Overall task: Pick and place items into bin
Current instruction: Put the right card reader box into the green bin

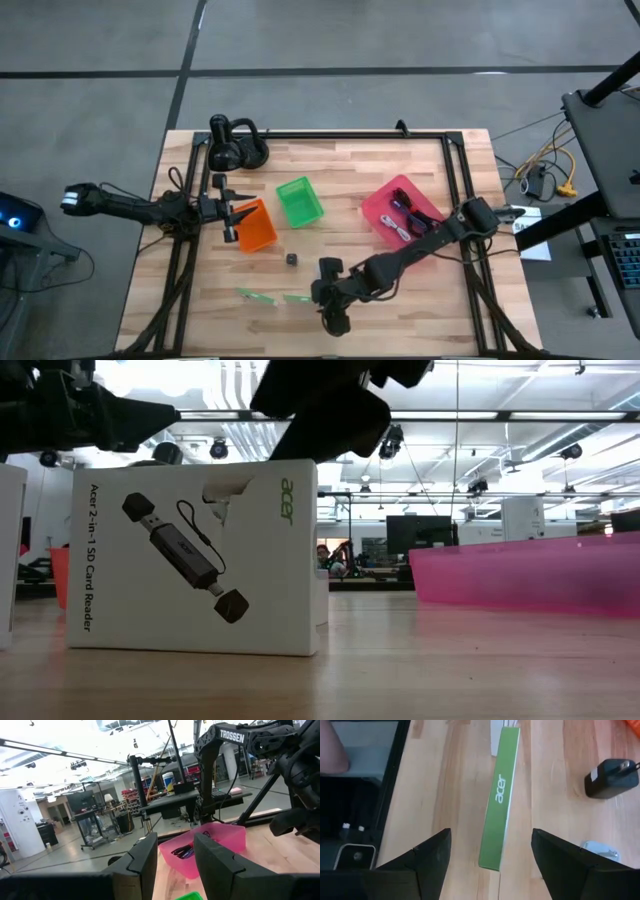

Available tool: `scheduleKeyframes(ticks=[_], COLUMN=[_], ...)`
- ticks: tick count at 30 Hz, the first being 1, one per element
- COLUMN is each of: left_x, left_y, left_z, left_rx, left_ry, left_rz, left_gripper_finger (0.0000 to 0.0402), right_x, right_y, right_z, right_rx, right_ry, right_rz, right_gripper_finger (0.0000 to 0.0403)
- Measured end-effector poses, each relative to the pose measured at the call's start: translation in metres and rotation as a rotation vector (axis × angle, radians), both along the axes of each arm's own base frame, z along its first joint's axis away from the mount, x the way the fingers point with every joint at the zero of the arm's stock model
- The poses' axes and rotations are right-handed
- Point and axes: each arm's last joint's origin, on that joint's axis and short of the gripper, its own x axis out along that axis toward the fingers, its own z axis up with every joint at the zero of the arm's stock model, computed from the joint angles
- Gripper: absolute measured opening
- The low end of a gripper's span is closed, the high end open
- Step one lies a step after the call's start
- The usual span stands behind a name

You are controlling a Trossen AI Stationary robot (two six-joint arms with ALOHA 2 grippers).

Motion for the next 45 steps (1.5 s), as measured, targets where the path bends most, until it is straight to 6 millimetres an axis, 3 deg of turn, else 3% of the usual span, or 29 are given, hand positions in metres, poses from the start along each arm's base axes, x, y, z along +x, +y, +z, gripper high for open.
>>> scheduleKeyframes(ticks=[11, 19, 30, 37, 45], left_x=[0.000, 0.000, 0.000, 0.000, 0.000], left_y=[0.000, 0.000, 0.000, 0.000, 0.000], left_z=[0.000, 0.000, 0.000, 0.000, 0.000], left_rx=[0.000, -0.001, -0.001, -0.001, -0.001], left_ry=[0.000, 0.000, 0.000, 0.000, 0.000], left_rz=[0.000, -0.001, -0.001, -0.001, -0.001], left_gripper_finger=[0.0113, 0.0113, 0.0113, 0.0113, 0.0113], right_x=[-0.001, 0.003, 0.005, 0.005, 0.004], right_y=[-0.002, -0.004, -0.005, -0.005, -0.004], right_z=[-0.007, -0.024, -0.025, -0.025, -0.025], right_rx=[-0.016, -0.044, -0.026, 0.010, 0.027], right_ry=[0.042, 0.073, 0.070, 0.086, 0.097], right_rz=[-0.009, -0.009, -0.038, -0.059, -0.031], right_gripper_finger=[0.0263, 0.0255, 0.0235, 0.0197, 0.0111])
